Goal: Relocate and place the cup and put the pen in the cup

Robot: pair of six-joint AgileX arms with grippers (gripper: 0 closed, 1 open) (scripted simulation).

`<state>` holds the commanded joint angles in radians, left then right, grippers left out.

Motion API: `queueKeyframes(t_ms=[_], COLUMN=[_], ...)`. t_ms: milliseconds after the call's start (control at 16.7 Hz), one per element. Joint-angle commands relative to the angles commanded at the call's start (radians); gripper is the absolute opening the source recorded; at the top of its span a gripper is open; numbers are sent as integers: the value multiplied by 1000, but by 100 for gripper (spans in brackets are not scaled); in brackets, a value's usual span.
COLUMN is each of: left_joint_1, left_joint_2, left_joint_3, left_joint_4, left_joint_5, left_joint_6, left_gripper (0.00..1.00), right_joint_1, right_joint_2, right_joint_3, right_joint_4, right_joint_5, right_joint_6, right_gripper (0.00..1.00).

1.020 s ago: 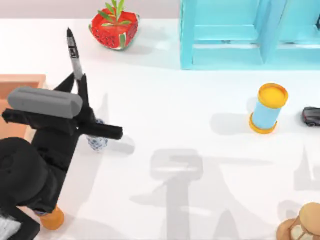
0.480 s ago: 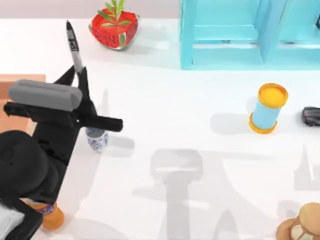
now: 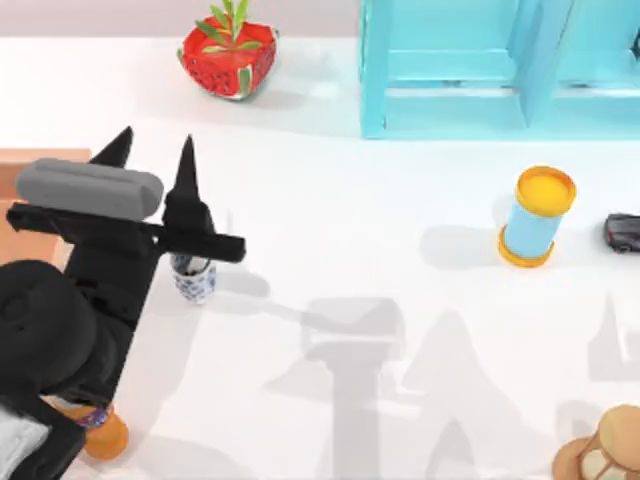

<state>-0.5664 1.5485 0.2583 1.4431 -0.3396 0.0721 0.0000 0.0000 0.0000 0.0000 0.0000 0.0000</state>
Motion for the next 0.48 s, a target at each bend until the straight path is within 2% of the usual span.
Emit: queueKeyframes(t_ms=[120,480], left_joint_1=[0,0], left_joint_2=[0,0], left_joint_3=[0,0], left_joint_4=[0,0], left_joint_5=[0,0], left_joint_6=[0,0], left_gripper=[98,100], right_joint_1=[0,0], right_joint_2=[0,0], right_joint_3=[0,0], right_joint_4=[0,0], right_joint_5=[0,0], right_joint_6=[0,0], right_gripper=[100,100])
